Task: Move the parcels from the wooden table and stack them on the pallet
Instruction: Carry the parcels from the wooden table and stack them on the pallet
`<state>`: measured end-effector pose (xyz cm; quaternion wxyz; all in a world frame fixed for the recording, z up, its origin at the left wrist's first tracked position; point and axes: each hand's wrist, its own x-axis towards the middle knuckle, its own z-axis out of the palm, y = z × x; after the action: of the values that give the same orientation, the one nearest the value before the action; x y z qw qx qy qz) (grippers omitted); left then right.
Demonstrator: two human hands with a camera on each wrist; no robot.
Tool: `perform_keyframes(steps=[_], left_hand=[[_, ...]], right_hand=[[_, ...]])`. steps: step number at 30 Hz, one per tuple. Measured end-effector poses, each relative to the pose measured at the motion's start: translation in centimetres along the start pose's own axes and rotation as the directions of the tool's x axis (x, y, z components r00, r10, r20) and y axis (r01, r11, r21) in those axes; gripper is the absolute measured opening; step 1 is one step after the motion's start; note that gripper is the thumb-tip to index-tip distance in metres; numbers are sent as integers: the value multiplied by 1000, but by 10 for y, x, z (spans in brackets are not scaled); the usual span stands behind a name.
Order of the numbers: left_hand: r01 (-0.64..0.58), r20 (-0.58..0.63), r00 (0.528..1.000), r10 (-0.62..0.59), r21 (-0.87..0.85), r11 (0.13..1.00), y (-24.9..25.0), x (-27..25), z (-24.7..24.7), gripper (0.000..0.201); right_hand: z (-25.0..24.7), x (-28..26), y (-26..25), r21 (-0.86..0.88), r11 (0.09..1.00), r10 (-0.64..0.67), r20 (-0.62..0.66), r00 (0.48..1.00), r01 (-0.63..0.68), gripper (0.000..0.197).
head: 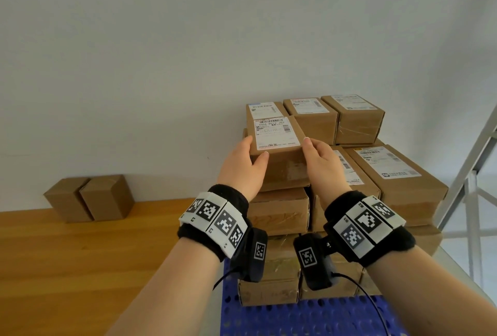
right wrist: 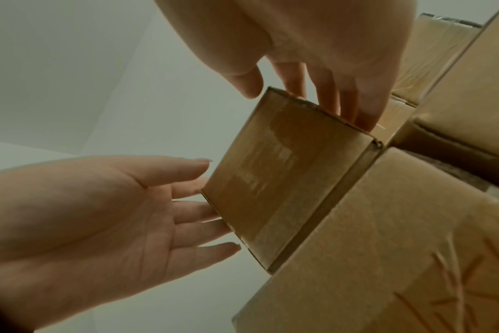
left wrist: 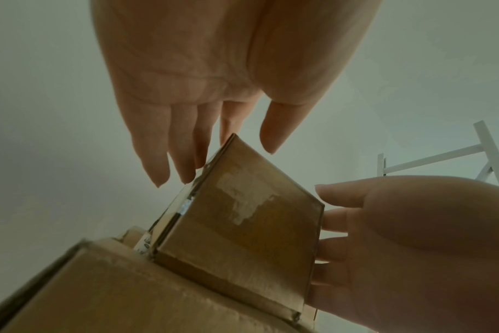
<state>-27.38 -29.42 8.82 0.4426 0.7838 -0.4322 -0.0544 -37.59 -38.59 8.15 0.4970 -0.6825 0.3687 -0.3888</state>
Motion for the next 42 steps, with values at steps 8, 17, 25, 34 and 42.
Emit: perform_keyframes(steps=[8, 17, 25, 34, 42], left_hand=[[14, -2, 1000, -14, 15, 1000, 0, 1, 1, 48], [2, -27, 1000, -3, -22, 1000, 3, -1, 0, 46], [13, -176, 984, -19, -34, 999, 3, 1, -18, 52], [116, -355, 927, -119, -30, 993, -40, -34, -63, 43], [301, -448, 855, -263, 15, 954, -113, -82, -133, 41]], right_hand=[[0, 2, 1, 21, 1000, 10, 15, 1000, -10, 46], [-6, -1, -6, -84, 990, -121, -92, 988, 113, 49], [2, -6, -33, -201, 893, -431, -122, 894, 403, 32], [71, -29, -30, 58, 893, -450, 177, 875, 447, 12], [165, -73, -19, 118, 942, -335, 392, 857, 314, 17]])
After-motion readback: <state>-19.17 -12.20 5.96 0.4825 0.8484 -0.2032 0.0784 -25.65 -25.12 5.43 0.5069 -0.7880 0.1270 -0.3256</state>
